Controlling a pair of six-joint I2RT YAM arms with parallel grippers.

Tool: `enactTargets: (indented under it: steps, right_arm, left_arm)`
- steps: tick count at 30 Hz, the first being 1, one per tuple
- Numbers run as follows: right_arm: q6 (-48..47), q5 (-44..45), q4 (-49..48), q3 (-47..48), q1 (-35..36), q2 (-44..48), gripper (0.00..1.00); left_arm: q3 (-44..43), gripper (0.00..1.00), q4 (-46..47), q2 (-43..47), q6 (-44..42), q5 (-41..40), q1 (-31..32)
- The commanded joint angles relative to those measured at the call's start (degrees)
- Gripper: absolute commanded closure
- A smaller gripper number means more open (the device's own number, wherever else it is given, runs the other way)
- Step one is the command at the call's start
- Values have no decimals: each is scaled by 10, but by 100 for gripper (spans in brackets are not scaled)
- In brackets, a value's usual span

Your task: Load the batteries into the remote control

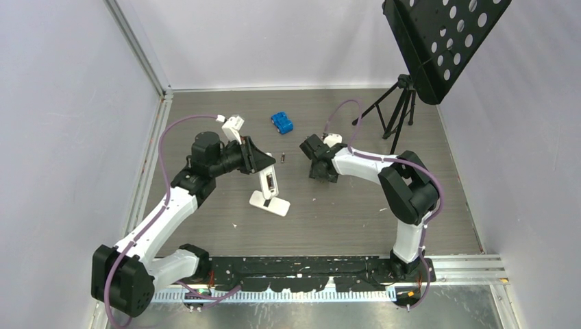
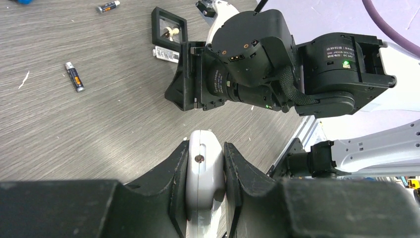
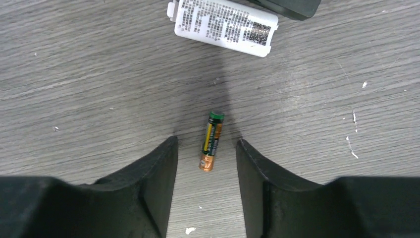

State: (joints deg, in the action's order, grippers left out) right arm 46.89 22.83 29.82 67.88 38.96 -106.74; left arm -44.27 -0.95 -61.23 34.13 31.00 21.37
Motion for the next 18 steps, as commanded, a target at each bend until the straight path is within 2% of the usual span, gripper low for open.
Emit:
enactTargets:
  steps: [1, 4, 8, 13, 18]
  right_arm:
    - [28, 24, 24, 8, 2, -14, 54]
    - [24, 31, 24, 2, 2, -9, 75]
    - [0, 45, 17, -9, 2, 4, 93]
    - [-36, 33, -17, -47, 2, 71, 99]
    - [-64, -33, -18, -74, 2, 186, 99]
  left_arm:
    - [2, 100, 11, 23, -9, -6, 0]
    - [4, 100, 12, 25, -6, -6, 0]
    - [9, 100, 25, 19, 5, 2, 0]
    - [26, 100, 87, -12, 64, 35, 0]
    - [50, 100, 207, -84, 215, 65, 3]
